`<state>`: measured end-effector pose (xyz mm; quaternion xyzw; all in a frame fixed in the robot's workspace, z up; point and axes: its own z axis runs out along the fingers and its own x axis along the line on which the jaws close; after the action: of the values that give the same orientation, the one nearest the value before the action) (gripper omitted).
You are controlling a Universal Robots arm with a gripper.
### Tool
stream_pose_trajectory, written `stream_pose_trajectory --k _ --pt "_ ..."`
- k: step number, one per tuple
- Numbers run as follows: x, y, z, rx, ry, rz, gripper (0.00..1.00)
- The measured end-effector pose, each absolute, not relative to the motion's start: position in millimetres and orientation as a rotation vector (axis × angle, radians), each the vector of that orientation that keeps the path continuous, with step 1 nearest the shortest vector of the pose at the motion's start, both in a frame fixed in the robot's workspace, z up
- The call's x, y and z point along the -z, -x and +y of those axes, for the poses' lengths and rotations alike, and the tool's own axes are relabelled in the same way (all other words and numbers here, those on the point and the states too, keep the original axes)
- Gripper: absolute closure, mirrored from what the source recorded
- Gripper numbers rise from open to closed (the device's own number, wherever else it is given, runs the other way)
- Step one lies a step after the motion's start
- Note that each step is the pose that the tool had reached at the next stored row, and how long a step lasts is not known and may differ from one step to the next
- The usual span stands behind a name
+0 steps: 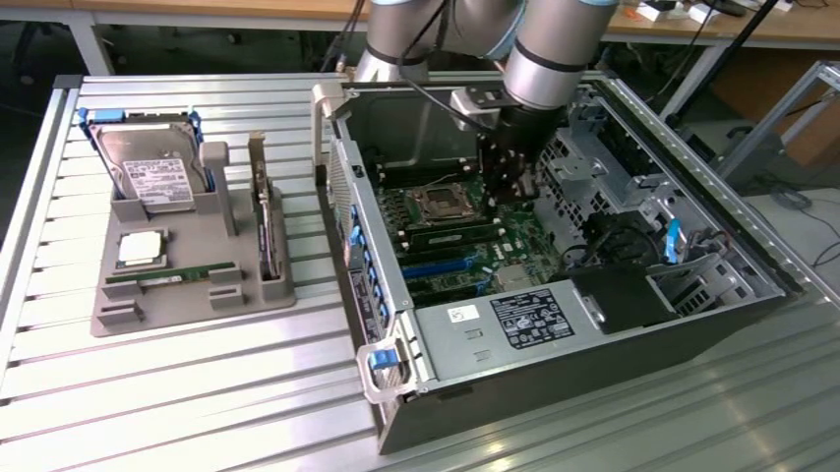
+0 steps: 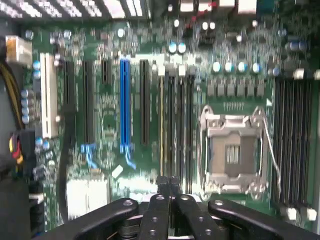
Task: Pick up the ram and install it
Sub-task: 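Insert the ram into the slot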
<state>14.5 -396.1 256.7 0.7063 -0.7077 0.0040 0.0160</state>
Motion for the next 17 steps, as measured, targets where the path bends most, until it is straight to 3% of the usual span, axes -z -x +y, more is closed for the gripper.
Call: stream_pose_trajectory --k 10,17 --pt "-275 -79 -396 -0.009 -2.193 -2.197 0.9" --pt "-323 -82 -396 -0.01 -2.193 -2.196 0.9"
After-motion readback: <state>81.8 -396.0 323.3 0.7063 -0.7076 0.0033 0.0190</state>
